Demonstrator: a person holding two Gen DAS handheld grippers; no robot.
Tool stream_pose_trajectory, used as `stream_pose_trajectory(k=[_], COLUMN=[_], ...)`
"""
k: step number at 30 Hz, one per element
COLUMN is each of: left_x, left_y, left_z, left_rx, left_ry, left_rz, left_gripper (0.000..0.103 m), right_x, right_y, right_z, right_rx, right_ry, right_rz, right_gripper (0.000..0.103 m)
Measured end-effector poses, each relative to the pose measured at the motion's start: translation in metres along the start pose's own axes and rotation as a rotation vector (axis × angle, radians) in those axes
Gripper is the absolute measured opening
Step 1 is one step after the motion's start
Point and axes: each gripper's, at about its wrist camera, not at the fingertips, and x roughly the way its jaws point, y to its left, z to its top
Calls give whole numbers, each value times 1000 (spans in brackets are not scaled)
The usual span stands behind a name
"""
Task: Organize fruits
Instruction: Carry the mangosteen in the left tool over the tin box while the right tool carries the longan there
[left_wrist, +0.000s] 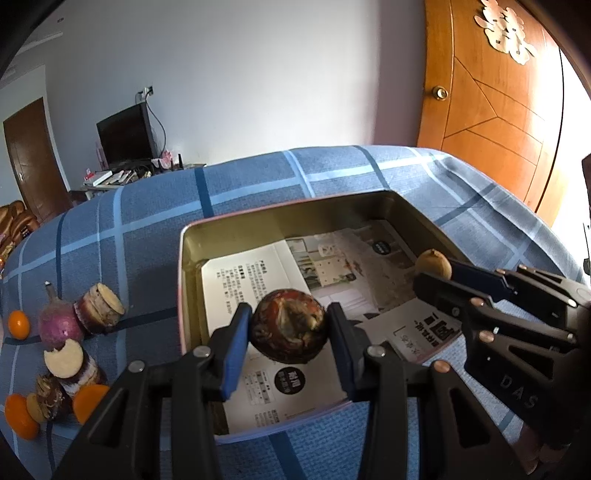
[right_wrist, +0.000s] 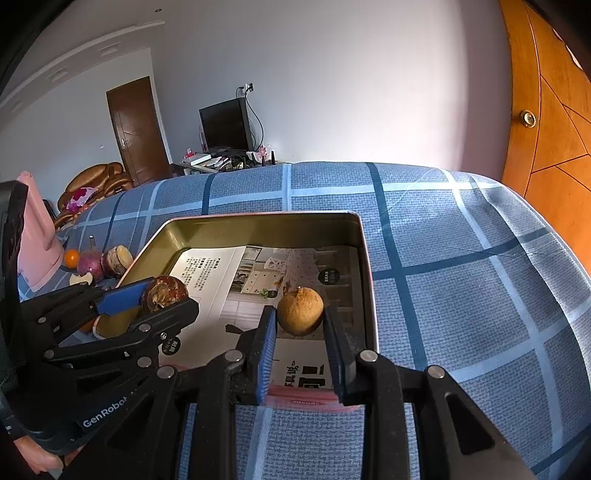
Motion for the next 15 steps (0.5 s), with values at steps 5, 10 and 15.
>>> stream_pose_trajectory(k=[5, 10, 15], left_x=[0, 1, 2], left_y=[1, 1, 2], left_z=[0, 0, 1], left_rx=[-1, -5, -11], left_ry=[0, 1, 4], left_rz=[-1, -3, -8], left_gripper=[43, 43, 44], right_x=[-1, -2, -3], right_y=[-1, -2, -3], right_z=[0, 0, 0], right_rx=[12, 20, 21], right_ry=[-5, -10, -7], right_rz=[8, 15, 15], right_gripper=[28, 28, 28])
